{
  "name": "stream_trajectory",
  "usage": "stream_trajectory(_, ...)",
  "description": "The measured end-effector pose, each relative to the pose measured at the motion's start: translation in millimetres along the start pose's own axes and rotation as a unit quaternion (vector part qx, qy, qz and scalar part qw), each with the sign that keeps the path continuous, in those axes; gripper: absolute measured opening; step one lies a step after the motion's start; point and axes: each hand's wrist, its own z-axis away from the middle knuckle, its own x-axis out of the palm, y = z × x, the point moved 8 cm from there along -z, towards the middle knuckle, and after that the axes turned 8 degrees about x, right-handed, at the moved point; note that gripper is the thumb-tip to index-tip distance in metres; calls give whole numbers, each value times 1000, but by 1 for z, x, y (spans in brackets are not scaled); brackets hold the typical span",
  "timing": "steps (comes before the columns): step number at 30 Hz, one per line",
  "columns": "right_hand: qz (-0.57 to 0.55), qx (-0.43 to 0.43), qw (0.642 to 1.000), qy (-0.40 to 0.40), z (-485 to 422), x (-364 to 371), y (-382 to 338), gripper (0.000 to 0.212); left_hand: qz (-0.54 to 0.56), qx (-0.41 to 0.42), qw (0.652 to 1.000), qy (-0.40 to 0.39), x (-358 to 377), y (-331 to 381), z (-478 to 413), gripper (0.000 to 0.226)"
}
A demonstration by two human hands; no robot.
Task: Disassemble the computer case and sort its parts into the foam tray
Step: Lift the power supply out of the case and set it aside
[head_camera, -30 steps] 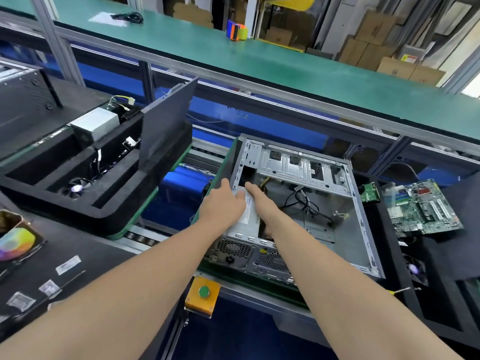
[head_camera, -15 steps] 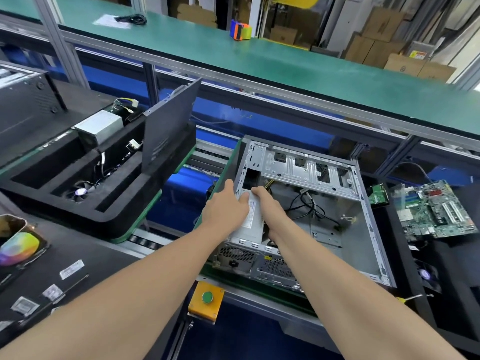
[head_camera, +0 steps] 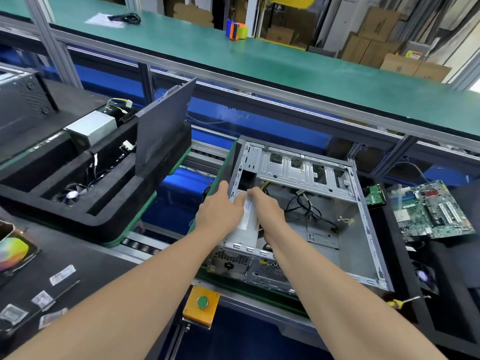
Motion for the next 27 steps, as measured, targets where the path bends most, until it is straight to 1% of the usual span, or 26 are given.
stream_trajectory(1, 2, -6, 1000, 3, 0, 0, -1, 32, -4, -3, 1000, 0, 0, 0, -2, 54)
stream_trajectory(4, -3, -3, 1000, 19, -4, -2, -3, 45, -25, -11, 1000, -7, -5, 6, -9, 52)
stream_trajectory(6, -9, -8, 1000, 27, -4, -4, -3, 46, -27, -18, 999, -7, -8, 8, -8, 52)
stream_trajectory(8, 3, 2, 1000, 19, -4, -4, 2, 55, -22, -22, 999, -6, -11, 8, -3, 56)
stream_trajectory(9, 11, 14, 1000, -3, -5, -1, 6, 65, -20, -20, 1000, -7, -12, 8, -1, 57)
stream_trajectory(11, 15, 44, 995, -92, -6, 9, 13, 92, -18, -18, 999, -23, -9, 7, 4, 57)
stream_trajectory(13, 42, 64, 982, -172, -4, 18, 17, 111, -11, -34, 998, -52, -3, 2, 7, 63)
stream_trajectory(15, 66, 84, 976, -191, -5, 18, 21, 125, 0, -53, 997, -61, 1, -4, 8, 67)
stream_trajectory(16, 57, 85, 976, -193, -8, 19, 22, 128, 6, -53, 997, -57, 0, -5, 7, 67)
stream_trajectory(17, 38, 80, 977, -193, -11, 20, 21, 126, 11, -50, 997, -52, -1, -5, 6, 66)
stream_trajectory(20, -1, 59, 985, -164, -17, 20, 16, 109, 8, -47, 997, -54, 0, -5, 3, 67)
stream_trajectory(24, 29, 21, 997, -65, -20, 5, 5, 90, 10, -45, 998, -49, 2, -5, -5, 71)
stream_trajectory(25, 35, 14, 998, -49, -20, 2, 2, 84, 4, -51, 997, -51, 1, -4, -10, 75)
stream_trajectory(27, 30, 3, 999, -44, -17, 1, 0, 65, -10, -65, 996, -66, -1, -1, -12, 85)
